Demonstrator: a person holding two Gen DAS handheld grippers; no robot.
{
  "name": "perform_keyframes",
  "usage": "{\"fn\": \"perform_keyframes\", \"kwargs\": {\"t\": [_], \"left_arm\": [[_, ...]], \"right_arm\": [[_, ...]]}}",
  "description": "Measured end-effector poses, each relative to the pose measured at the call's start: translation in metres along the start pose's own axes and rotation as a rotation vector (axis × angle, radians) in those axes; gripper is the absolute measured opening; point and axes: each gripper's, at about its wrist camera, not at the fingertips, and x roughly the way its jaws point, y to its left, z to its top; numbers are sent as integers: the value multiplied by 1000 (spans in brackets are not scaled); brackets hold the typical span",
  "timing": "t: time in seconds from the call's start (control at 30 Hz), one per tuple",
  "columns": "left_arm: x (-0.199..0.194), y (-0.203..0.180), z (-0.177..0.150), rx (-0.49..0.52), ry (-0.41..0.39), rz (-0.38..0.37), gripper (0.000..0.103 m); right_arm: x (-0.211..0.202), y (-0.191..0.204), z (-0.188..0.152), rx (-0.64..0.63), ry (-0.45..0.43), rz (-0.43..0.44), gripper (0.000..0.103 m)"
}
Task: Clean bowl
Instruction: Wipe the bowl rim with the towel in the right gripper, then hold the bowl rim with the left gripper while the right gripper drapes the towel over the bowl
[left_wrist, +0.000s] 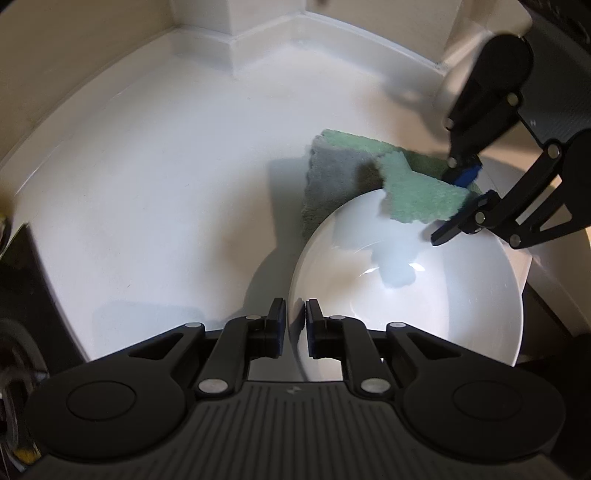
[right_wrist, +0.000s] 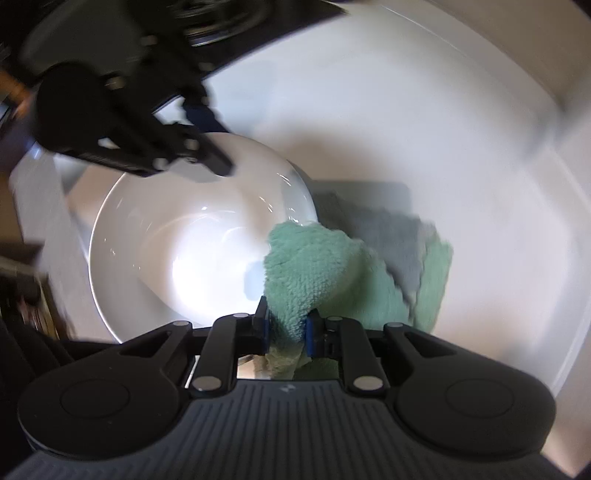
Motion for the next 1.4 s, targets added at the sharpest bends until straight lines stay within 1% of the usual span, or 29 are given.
{"fn": "perform_keyframes", "kwargs": {"t": [0.07, 0.17, 0.23, 0.3, 0.33, 0.43, 0.53, 0.6, 0.73, 0.8, 0.83, 0.9, 1.03, 1.13, 1.17, 1.2, 1.23, 1.3, 1.37, 1.4], "left_arm": [[2, -3, 0, -15, 2, 7, 11], [0, -6, -5, -47, -7, 28, 11], [-1, -7, -7, -69, -14, 40, 12], [-1, -8, -8, -90, -23, 45, 12], [0, -8, -8, -101, -27, 48, 13], [-1, -10, -12, -117, -39, 56, 13], [-2, -13, -15, -137, -51, 70, 14], [-2, -14, -16, -146, -57, 82, 14], [-1, -12, -17, -153, -41, 83, 11], [-9, -10, -24, -155, -54, 51, 11], [-14, -9, -27, -158, -66, 28, 11], [-17, -7, -26, -152, -72, 5, 20], [-14, -5, -15, -134, -69, -12, 19], [-10, -2, -5, -123, -61, -18, 19], [-8, -1, -1, -124, -58, -23, 14], [-7, -2, 1, -120, -55, -16, 6], [-6, -4, 3, -116, -52, -7, 6], [-5, -6, 5, -111, -49, 7, 7], [-5, -9, 4, -116, -56, 22, 7], [-6, -10, 3, -119, -61, 28, 8]], "right_arm": [[1, -3, 1, 32, -10, 11, 13], [-2, -7, -7, 179, -42, 5, 12], [-4, -10, -16, 305, -65, 14, 12], [-4, -12, -32, 477, -97, 46, 12], [-4, -12, -41, 563, -114, 62, 13], [-5, -11, -65, 759, -147, 123, 17], [0, -3, -75, 858, -155, 166, 24], [5, 3, -74, 859, -145, 178, 26], [9, -3, -65, 773, -118, 184, 24], [9, -9, -60, 724, -105, 182, 21], [7, -12, -57, 690, -101, 159, 18], [1, -21, -48, 591, -83, 109, 14], [-5, -31, -28, 361, -47, 52, 12], [-6, -29, -13, 206, -28, 26, 12], [-6, -29, -11, 184, -26, 20, 12], [-6, -28, -9, 166, -28, 11, 12], [-6, -27, -8, 175, -36, 3, 12], [-8, -29, -11, 235, -53, -4, 11], [-10, -31, -19, 342, -81, -6, 10], [-12, -31, -28, 433, -106, -3, 10]]}}
